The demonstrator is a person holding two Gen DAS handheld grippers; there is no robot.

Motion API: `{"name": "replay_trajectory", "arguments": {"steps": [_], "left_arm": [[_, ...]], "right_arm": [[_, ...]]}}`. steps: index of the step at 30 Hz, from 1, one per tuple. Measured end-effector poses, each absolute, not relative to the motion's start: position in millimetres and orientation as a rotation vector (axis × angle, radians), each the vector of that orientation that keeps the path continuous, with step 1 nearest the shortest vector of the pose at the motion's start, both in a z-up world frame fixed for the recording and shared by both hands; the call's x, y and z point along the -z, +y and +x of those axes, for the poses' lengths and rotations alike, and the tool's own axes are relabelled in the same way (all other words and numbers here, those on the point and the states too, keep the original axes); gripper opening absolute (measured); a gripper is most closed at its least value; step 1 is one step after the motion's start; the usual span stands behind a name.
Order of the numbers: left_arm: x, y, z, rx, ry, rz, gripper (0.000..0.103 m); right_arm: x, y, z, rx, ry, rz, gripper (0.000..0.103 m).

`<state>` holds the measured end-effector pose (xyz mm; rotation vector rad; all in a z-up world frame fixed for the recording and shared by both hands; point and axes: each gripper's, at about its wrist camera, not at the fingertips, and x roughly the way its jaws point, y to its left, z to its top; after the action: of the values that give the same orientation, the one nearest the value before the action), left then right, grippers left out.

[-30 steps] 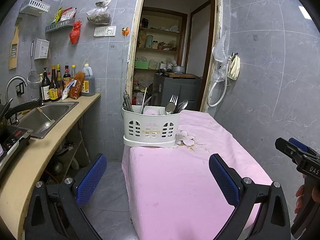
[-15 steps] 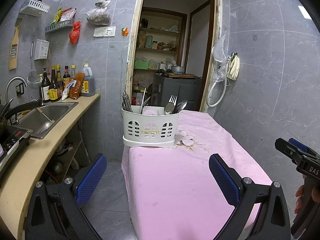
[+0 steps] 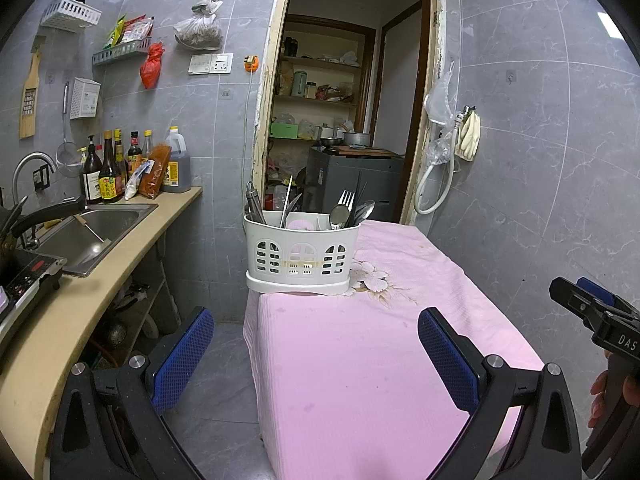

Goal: Organize utensils

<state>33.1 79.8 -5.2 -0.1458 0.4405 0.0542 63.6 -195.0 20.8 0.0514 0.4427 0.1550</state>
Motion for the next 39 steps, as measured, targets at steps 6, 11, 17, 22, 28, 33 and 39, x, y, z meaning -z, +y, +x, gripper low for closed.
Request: {"name": "replay_trajectory", "arguments": {"steps": [6,11,17,22,28,33,39], "left_arm": [[5.1,79.7,33.0,-0.054,0.441,-0.145,0.103],[5.5,80.1,34.0,-0.054,0.442,-0.148,0.103],[5.7,79.8,34.7,-0.048,0.448,-0.148,0.103],[8.4,81.8,37.4,-0.056,0.471,-0.167,0.103],[11.0,84.0,36.5,-0.084,0.468,-0.183,0.103],[12.1,86.1,37.3,-0.100,0.473,-0.189,0.103],[11.4,83.4,36.1,-0.107,0.467,-0.175,0.103]], "right_arm": [[-21.5,-196.1,63.9,-0.156,0.442,0.052,0.102],[-21.2,-196.3,64.2,-0.156,0.442,0.051,0.102],[-21.3,-196.9,64.6,-0.156,0.443,0.051,0.102],[-19.6,-197.0,64.0,-0.155,0.446,0.051,0.102],[-15.5,-198.0,63.5,-0.152,0.447,0.050,0.102],[-14.2,-197.9,63.2,-0.151,0.448,0.051,0.102],[-11.6,-197.6,62.4,-0.153,0.451,0.051,0.102]]}}
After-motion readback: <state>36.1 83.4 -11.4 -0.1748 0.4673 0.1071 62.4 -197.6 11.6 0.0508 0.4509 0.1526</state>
